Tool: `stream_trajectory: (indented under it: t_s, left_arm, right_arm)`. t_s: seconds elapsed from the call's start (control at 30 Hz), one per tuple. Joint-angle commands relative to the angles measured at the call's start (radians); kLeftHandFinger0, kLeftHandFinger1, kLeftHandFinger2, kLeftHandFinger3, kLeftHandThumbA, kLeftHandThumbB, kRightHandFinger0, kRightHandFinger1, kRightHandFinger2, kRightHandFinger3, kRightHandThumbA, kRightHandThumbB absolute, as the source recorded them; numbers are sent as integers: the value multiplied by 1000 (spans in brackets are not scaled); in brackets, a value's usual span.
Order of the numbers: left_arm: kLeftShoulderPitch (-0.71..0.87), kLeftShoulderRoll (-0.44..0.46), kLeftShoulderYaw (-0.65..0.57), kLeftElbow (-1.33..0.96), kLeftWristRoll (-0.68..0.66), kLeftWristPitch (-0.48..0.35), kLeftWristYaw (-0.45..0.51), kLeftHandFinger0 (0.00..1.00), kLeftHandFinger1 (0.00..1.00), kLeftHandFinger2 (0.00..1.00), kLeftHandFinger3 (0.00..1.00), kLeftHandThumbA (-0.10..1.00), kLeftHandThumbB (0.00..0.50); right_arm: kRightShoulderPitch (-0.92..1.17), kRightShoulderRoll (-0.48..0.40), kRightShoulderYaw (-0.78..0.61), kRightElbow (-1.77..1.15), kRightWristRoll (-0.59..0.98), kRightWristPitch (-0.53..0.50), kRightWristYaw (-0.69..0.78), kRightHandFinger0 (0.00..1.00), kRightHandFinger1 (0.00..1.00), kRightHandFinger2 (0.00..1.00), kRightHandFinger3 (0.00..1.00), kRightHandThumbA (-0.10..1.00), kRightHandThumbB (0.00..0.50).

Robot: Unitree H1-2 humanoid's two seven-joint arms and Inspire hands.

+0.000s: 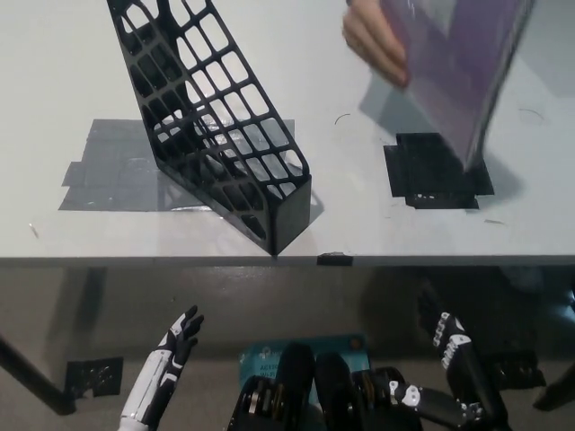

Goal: A person hands a notebook to the robot and the robot grabs it with its right hand and places it in the magazine stand kept in the centre of the desk infront of it.

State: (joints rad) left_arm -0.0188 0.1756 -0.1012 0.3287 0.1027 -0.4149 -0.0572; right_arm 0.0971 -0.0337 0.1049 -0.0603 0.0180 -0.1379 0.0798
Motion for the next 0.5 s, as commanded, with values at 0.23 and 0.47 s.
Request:
stream_trajectory:
  t_s: [0.23,0.47]
  left_arm:
    - [-21,19,-3,-11,8,-55,-5,1000,1000,1000,1000,1000,500]
    - [-31,19,2,-7,9,-55,-5,1000,1000,1000,1000,1000,500]
  right_arm:
    - [-82,56,-151,-245,-49,-176,-123,1000,1000,1000,1000,1000,140]
    - [-179,53,-213,-309,-62,-133,-156,1000,1000,1000,1000,1000,176]
